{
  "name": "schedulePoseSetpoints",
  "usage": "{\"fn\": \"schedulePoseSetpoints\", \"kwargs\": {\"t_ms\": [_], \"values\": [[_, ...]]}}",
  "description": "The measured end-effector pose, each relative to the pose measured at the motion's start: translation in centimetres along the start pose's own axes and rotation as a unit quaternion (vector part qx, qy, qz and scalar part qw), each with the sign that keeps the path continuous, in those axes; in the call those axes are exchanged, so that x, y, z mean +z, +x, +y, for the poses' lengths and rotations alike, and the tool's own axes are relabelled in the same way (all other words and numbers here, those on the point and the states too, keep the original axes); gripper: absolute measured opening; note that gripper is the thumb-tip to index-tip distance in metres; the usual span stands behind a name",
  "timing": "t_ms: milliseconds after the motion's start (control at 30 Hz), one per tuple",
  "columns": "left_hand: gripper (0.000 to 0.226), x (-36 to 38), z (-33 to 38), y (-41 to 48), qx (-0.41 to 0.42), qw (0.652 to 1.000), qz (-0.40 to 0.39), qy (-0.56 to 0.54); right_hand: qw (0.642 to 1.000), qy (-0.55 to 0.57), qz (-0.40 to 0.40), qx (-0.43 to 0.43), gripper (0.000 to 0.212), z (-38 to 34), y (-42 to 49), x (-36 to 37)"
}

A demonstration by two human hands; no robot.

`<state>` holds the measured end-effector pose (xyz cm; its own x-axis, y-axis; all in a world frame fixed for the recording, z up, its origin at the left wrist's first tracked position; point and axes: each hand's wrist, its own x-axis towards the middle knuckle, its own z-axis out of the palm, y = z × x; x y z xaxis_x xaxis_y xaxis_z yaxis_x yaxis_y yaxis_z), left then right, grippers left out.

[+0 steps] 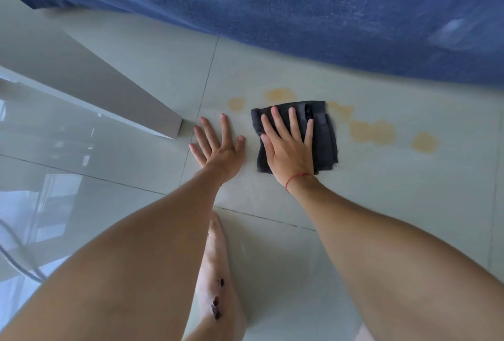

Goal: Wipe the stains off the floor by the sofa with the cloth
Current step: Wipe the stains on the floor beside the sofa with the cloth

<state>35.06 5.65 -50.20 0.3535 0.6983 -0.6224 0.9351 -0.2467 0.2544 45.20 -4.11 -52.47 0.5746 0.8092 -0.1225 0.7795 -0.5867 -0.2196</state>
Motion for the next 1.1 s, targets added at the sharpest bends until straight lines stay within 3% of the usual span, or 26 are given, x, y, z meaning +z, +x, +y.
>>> {"fn": "schedulePoseSetpoints", "kwargs": {"t_ms": [200, 300, 467, 667, 1100], "values": [[0.063, -0.9, -0.4, -0.4, 0.012, 0.999, 0.003, 0.029, 0.998, -0.004, -0.019, -0.055, 0.046, 1.8, -4.3, -0.5], [0.063, -1.6, -1.6, -0.6, 0.037, 0.998, 0.041, 0.038, 0.999, -0.002, -0.034, -0.019, 0.049, 4.5, -5.0, -1.4], [0.065, -1.4, -3.0, 0.7, 0.007, 0.998, 0.044, 0.037, 0.995, 0.019, -0.039, 0.087, 0.059, 7.1, -2.2, -2.2], [0.066, -1.8, -3.1, 0.9, 0.011, 0.999, 0.017, 0.032, 0.995, -0.001, -0.01, 0.1, 0.05, 4.6, 1.8, -1.7], [0.067, -2.1, -3.4, 1.0, 0.018, 1.0, -0.001, 0.019, 0.999, 0.022, -0.032, -0.022, 0.049, -3.6, 5.8, -0.7]]}}
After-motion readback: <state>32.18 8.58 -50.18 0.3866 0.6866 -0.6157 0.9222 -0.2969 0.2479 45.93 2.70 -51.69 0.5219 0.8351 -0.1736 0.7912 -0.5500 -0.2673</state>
